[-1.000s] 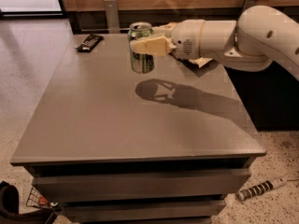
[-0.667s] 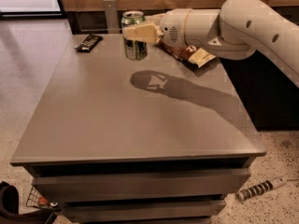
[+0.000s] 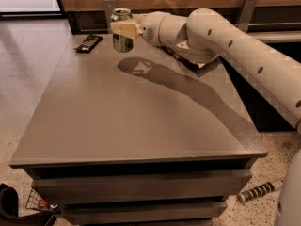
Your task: Move green can near rxbar chocolate
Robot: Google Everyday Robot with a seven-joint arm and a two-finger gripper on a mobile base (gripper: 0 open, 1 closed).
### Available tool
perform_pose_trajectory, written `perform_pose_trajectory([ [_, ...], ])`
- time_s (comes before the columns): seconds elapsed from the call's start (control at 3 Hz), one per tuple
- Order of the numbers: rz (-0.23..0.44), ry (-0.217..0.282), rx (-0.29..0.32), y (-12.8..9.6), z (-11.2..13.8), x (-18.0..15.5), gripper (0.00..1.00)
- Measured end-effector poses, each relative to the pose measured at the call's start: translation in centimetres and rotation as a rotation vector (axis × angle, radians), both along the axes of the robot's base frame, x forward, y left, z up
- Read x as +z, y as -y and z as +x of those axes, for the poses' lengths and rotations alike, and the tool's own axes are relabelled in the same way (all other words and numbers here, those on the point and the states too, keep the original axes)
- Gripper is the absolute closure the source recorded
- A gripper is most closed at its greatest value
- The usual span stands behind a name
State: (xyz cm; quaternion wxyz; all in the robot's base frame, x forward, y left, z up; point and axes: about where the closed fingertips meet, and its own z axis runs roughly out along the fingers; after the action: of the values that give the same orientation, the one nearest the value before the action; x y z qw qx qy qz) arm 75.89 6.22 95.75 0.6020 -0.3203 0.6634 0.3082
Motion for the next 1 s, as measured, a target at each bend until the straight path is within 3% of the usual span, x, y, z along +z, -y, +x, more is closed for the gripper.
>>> perform_pose_trajectory([
  [0.33, -0.026, 0.1, 0.006, -2.43, 2.78, -0.97, 1.0],
  [1.0, -0.046, 0.095, 0.004, -3.1, 3.24, -1.14, 1.0],
])
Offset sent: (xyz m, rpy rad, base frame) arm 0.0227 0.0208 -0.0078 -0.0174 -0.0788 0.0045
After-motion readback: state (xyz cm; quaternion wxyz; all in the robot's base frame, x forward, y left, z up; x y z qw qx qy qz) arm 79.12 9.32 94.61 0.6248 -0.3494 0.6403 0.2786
